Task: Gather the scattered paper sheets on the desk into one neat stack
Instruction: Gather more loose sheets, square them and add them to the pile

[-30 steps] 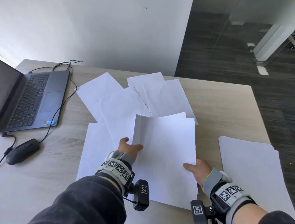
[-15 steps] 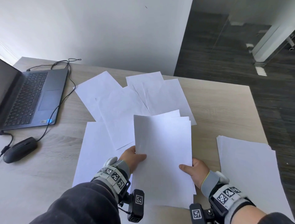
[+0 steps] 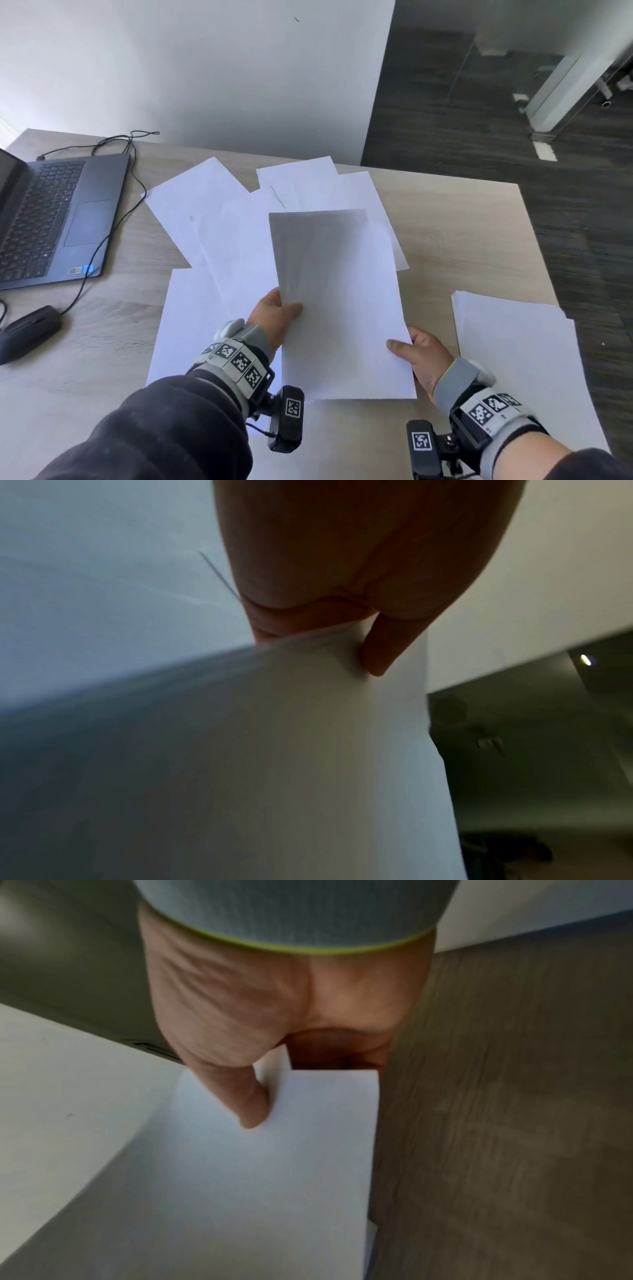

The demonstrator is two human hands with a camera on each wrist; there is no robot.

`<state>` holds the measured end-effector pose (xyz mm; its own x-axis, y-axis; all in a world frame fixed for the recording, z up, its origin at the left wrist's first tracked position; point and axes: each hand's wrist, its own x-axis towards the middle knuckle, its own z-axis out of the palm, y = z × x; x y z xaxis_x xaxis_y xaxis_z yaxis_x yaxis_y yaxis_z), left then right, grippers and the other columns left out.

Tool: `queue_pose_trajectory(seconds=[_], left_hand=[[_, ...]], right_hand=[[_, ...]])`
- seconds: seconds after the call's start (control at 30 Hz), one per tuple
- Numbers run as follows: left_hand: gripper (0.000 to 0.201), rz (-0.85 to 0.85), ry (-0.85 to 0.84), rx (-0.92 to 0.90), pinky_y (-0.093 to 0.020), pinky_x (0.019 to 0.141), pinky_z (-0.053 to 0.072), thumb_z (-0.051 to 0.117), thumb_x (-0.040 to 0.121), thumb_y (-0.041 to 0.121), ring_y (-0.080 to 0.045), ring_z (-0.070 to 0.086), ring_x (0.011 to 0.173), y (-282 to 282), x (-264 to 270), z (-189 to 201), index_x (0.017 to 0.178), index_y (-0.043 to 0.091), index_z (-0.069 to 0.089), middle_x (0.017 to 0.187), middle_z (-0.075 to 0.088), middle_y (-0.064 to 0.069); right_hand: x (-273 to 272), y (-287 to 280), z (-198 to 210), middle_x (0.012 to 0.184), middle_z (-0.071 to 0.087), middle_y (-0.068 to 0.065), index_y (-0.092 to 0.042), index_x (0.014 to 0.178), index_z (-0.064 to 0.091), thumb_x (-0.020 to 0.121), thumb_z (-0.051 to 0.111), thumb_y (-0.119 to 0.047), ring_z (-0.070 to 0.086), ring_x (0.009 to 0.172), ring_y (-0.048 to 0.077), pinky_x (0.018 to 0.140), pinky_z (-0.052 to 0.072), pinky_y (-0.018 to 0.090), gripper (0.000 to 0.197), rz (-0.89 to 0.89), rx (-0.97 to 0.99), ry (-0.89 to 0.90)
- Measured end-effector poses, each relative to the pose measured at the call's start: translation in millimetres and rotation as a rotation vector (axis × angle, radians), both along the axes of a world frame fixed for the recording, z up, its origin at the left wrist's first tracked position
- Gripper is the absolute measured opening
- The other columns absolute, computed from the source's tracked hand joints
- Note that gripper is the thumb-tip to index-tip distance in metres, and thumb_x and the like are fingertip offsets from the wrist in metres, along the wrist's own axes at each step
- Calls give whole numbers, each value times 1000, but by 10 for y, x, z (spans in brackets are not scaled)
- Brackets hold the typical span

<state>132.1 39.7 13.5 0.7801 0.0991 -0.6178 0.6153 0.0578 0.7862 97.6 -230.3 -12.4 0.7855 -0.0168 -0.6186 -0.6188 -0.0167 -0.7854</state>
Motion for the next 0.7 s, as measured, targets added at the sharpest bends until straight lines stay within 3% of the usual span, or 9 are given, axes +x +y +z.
queue_pose_trajectory(seconds=[0.1, 0.17, 0.23, 0.33, 0.4, 0.53, 0.7], left_hand=[[16, -178, -41, 305, -36, 94, 55, 65, 88, 23, -19, 71, 95, -31, 52, -9, 102, 31, 69, 112, 75, 1], [23, -282, -55, 607, -34, 98, 47, 60, 93, 32, -16, 61, 112, -17, 119, -39, 116, 35, 66, 135, 62, 5], [43, -404, -43, 805, -40, 112, 37, 55, 96, 38, -18, 37, 143, 47, 151, -66, 139, 39, 52, 160, 36, 10], [69, -584, 53, 908, -50, 122, 24, 49, 95, 46, -17, 2, 157, 165, 149, -149, 157, 42, 18, 169, 5, 16], [77, -616, 102, 976, -52, 121, 26, 48, 93, 50, -18, 0, 157, 235, 91, -190, 158, 41, 8, 169, 4, 15], [80, -529, 154, 1127, -52, 108, 38, 50, 84, 67, -25, 22, 147, 285, -4, -191, 151, 37, 20, 156, 25, 3], [107, -470, 234, 1120, -57, 113, 30, 58, 62, 88, -26, -2, 155, 387, -36, -300, 148, 35, 22, 166, 2, 6]], right_hand=[[30, -58, -84, 103, 75, 8, -18, 98, 70, 92, 57, 1, 70, 97, 32, 92, 53, 49, 24, 6, -136, -56], [61, -138, -126, 101, 74, 2, -23, 94, 69, 93, 56, -2, 69, 97, 30, 93, 53, 47, 25, -42, -214, -78], [90, -208, -135, 96, 73, -2, -25, 89, 68, 93, 56, -6, 69, 93, 28, 91, 54, 46, 23, -97, -278, -94], [139, -341, -144, 91, 70, -7, -26, 87, 65, 94, 56, -10, 67, 90, 28, 89, 53, 42, 20, -163, -343, -119], [160, -408, -151, 88, 68, -9, -27, 86, 64, 94, 56, -11, 65, 86, 27, 87, 52, 39, 20, -200, -373, -126], [187, -476, -192, 85, 68, -5, -25, 82, 64, 93, 55, -11, 63, 78, 25, 80, 50, 35, 20, -257, -410, -118], [174, -440, -237, 85, 69, -6, -20, 96, 66, 93, 55, -10, 64, 80, 27, 81, 51, 37, 15, -234, -407, -116]])
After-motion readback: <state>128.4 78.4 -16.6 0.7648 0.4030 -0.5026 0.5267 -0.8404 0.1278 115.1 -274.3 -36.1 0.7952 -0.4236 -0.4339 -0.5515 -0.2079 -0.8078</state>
